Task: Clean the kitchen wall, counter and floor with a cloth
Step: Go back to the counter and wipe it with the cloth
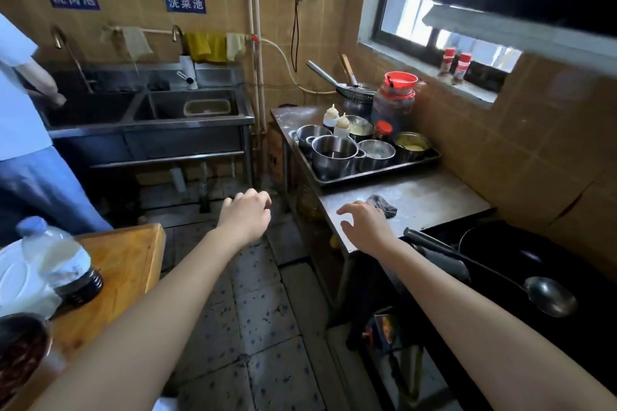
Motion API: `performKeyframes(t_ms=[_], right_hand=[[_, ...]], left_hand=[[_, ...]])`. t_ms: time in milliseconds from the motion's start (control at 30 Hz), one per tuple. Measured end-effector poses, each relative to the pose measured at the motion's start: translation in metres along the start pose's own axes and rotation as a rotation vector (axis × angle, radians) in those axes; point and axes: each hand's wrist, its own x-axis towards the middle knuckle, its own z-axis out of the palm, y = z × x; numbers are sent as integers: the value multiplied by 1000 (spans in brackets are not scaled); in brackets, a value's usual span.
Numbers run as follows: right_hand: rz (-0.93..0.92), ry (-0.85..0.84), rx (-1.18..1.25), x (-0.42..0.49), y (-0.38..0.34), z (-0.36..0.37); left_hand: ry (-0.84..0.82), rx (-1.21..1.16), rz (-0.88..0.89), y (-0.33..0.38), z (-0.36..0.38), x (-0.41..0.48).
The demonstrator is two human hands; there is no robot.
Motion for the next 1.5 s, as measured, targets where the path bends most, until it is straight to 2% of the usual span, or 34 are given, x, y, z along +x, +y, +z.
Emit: performKeyframes(t_ms=[467, 767, 933, 1100, 1200, 1367, 1500], right_hand=[[143, -36, 33, 168, 89, 31], [390, -95, 44, 223, 142, 69], [595, -52, 109, 239, 155, 97], [691, 22, 107, 251, 162, 114], [777, -25, 39, 250, 165, 119], [913, -163, 10, 247, 181, 136], [956, -155, 17, 253, 192, 142]], left_hand=[[-39, -14, 24, 14, 35, 196], [-187, -8, 154, 21, 93, 288], [-283, 6, 311, 29, 124, 327], [-327, 22, 457, 32, 151, 365], [-346, 19, 521, 28, 166, 378], [-347, 3, 523, 15, 179, 393], [-355, 4, 501, 1, 187, 398]])
